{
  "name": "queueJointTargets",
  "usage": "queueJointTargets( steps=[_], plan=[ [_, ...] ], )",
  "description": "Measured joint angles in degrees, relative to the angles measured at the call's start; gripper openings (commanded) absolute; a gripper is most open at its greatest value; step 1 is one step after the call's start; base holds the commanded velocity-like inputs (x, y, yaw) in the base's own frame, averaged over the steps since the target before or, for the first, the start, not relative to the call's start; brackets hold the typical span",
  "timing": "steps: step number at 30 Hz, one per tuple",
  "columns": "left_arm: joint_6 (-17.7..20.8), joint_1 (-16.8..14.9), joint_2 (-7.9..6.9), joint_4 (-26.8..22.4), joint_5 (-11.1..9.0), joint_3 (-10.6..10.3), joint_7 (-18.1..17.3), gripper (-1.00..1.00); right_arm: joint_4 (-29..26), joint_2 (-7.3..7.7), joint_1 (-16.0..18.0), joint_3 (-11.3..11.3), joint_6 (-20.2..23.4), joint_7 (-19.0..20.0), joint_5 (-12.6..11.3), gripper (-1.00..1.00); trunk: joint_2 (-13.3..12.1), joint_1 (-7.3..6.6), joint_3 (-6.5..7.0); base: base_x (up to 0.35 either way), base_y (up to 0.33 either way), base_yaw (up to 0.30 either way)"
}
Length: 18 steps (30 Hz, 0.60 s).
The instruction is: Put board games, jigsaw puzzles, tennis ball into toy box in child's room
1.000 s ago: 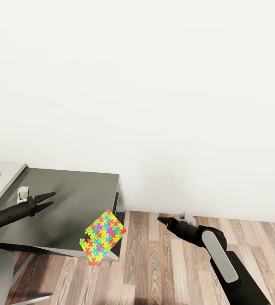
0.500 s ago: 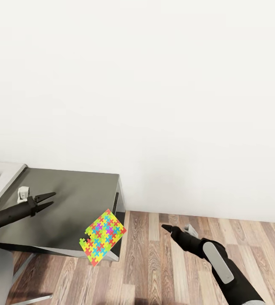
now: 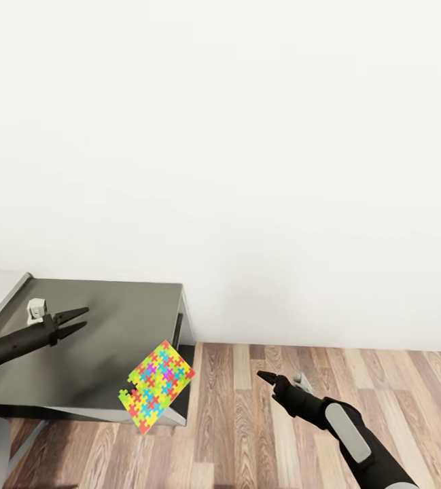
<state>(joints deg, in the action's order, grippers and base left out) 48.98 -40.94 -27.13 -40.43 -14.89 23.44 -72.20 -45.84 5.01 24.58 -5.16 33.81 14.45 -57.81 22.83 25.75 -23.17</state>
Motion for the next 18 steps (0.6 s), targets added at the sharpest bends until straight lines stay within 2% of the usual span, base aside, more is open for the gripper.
queueJointTargets(
  steps=[9,13,18],
  plan=[
    [-0.1,0.0,0.05,0.0,0.1,-0.2,-0.4,1.00,0.8,0.51,-0.5,0.0,0.0,6.0,0.2,1.00,0.0,0.00,0.78,0.000,0.000,-0.151],
    [-0.1,0.0,0.07,-0.1,0.1,-0.3,-0.4,1.00,2.8,0.05,-0.6,-0.2,-0.3,6.8,0.2,1.00,0.0,0.00,1.13,0.000,0.000,-0.151],
    [-0.1,0.0,-0.02,-0.1,0.1,-0.3,-0.4,1.00,4.7,-0.16,-0.6,-0.5,-3.9,7.1,0.5,1.00,0.0,0.00,1.57,0.000,0.000,-0.116]
  ],
)
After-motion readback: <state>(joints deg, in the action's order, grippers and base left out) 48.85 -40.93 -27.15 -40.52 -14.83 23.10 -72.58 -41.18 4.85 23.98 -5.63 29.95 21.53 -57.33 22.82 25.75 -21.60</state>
